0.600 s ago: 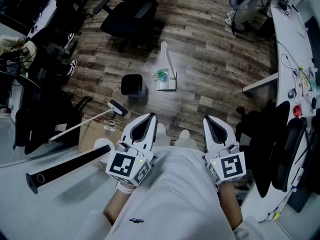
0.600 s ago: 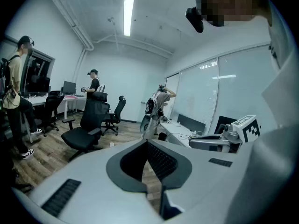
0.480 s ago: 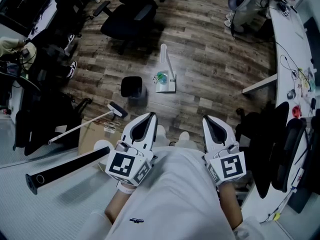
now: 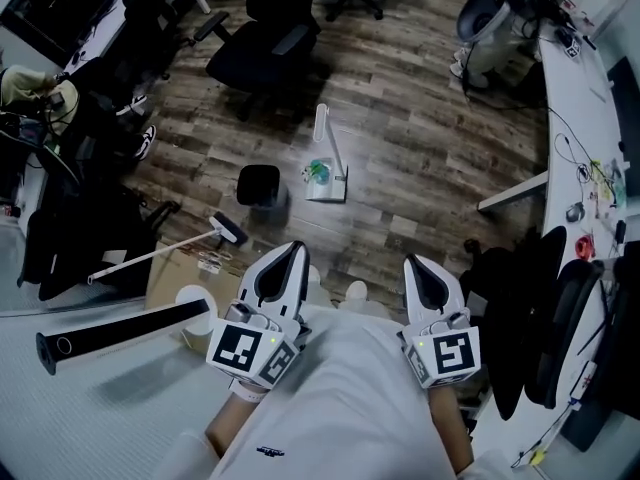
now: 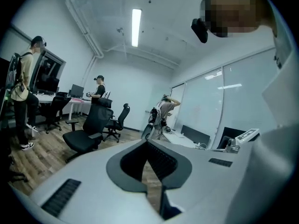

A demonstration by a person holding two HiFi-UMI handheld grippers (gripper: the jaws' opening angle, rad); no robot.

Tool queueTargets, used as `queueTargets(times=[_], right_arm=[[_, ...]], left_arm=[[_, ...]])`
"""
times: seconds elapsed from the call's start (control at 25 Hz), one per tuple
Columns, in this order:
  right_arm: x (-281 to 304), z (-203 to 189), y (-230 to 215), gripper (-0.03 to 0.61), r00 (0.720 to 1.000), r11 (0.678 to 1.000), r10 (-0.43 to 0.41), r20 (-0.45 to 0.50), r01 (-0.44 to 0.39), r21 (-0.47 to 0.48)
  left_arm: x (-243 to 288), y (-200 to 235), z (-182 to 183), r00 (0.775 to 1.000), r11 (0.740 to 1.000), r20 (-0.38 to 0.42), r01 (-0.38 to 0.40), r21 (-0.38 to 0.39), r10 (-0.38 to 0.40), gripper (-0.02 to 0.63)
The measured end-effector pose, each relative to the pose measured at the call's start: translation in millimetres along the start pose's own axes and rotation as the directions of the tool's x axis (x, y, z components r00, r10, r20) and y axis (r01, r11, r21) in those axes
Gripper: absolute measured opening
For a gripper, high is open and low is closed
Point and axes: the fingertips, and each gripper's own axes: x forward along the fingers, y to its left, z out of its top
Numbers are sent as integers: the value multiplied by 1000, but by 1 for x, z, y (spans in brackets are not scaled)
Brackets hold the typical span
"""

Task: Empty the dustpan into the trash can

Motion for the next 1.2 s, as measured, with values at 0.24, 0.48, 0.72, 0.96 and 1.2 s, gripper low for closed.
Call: queueTargets(times=[0.24, 0.48, 0.72, 0.96, 1.2], right_arm=[[-17, -12, -5, 9, 997, 997, 61, -49, -63, -40], [-11, -6, -19, 9, 999, 997, 35, -15, -36, -72], [5, 4, -32, 11, 1000, 998, 12, 8, -11, -62], [51, 5, -54, 11, 1000, 999, 3, -20, -4, -52], [129, 32, -77, 11, 995, 993, 95, -25, -97, -60]], left_arm=[[3, -15, -7, 1000, 998, 8, 21, -51, -21, 6], [18, -11, -8, 999, 1000, -36, -25, -8, 25, 6], [45, 9, -24, 993, 999, -109, -48, -19, 46, 6], [94, 30, -17, 992, 998, -125, -37, -50, 30, 6], [144, 74, 6, 991, 990, -94, -101, -97, 92, 6]])
